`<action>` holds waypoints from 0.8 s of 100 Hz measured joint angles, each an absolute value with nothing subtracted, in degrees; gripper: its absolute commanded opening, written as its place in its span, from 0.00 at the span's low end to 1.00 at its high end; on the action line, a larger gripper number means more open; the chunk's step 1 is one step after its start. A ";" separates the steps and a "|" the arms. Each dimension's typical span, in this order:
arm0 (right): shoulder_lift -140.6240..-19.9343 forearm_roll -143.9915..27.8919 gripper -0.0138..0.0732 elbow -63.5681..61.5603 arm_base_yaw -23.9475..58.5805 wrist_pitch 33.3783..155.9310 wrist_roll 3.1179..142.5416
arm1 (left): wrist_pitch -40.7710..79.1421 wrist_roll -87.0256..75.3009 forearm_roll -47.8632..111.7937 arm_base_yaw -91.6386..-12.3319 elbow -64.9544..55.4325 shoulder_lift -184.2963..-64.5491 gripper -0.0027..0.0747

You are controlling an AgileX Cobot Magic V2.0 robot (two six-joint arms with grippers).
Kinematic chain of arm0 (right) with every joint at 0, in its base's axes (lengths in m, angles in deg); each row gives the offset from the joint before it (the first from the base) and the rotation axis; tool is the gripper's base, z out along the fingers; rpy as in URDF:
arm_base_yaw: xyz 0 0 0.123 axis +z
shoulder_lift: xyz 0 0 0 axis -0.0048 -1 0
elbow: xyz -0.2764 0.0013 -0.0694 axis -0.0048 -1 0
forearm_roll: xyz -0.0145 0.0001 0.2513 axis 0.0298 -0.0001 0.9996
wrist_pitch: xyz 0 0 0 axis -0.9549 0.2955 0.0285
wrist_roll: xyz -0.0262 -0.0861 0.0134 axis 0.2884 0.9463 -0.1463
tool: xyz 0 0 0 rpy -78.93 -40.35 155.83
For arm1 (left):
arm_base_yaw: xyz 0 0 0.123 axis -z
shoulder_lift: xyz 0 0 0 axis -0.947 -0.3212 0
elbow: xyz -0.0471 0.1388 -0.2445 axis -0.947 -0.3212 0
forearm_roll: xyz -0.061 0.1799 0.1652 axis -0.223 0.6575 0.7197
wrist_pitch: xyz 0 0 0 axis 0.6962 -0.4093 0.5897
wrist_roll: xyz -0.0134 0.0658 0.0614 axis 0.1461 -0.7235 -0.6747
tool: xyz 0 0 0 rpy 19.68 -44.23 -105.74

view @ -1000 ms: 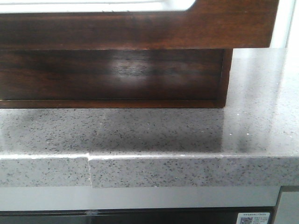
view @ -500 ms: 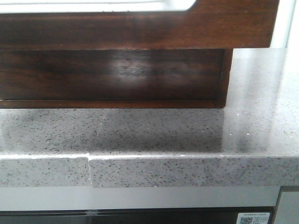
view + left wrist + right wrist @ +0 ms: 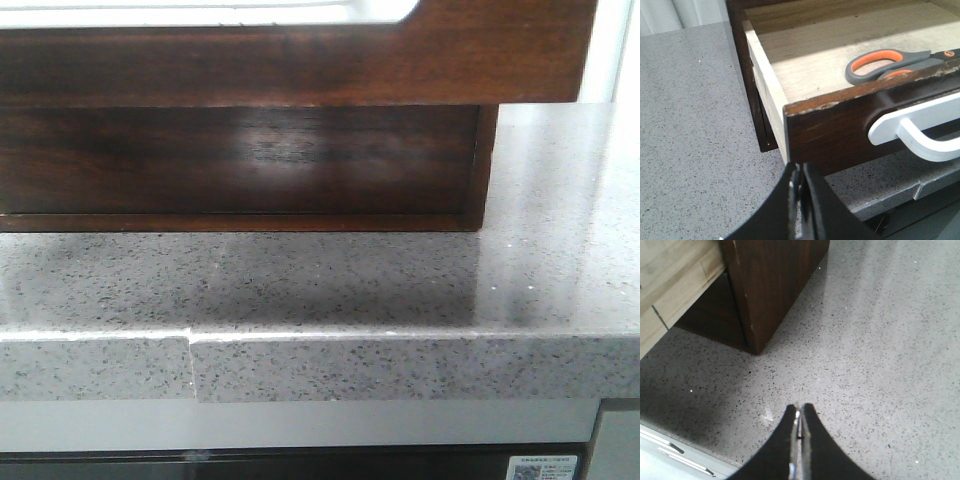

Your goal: Put scissors in drawer with both arms

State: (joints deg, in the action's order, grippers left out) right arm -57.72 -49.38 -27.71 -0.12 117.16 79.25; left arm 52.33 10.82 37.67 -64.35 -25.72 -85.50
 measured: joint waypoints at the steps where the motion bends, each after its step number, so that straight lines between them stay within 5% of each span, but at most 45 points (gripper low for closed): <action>1: -57.72 -49.38 0.08 -27.71 -0.12 117.16 79.25 | 52.33 10.82 37.67 -64.35 -25.72 -85.50 0.01; 34: -57.72 -49.38 0.08 -27.71 -0.12 117.26 79.25 | 47.34 15.03 46.47 -65.01 -28.40 -82.86 0.01; 80: -57.72 -49.36 0.08 -27.71 -0.12 117.26 79.25 | 14.94 30.21 55.60 -69.87 -61.93 -66.58 0.01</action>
